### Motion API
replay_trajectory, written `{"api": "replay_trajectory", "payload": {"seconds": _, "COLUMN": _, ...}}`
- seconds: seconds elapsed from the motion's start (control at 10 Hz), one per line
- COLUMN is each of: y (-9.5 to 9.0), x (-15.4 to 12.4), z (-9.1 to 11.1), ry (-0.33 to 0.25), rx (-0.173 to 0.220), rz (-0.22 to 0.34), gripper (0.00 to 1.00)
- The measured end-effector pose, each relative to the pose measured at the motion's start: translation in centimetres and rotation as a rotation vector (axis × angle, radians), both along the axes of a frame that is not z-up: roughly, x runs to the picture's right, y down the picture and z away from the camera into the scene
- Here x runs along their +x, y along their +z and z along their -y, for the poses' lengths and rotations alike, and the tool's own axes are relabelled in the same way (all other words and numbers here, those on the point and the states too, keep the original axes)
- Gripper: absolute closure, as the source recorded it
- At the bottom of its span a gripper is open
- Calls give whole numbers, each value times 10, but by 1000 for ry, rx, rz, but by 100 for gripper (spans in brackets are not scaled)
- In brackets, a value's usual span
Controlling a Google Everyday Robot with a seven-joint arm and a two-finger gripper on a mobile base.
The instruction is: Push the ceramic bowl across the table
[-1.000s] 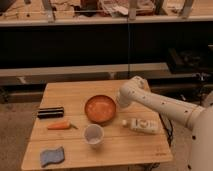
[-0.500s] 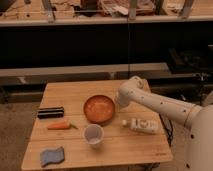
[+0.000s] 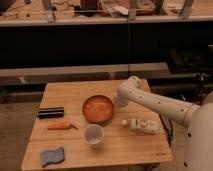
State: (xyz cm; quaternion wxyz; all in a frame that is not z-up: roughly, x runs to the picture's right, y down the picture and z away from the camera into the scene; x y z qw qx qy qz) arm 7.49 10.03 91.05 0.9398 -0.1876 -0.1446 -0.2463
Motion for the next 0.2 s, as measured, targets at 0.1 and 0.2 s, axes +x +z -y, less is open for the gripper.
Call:
{"api": "replay_trajectory", "payload": {"seconds": 0.1, "y": 1, "x": -3, "z": 0, "ry": -4, "rx": 0, "rz": 2, "gripper": 96}}
{"api": "replay_trajectory", "payload": {"seconds": 0.2, "y": 1, "x": -5, "z": 1, "ry": -7, "rx": 0, "rz": 3, "gripper": 96}}
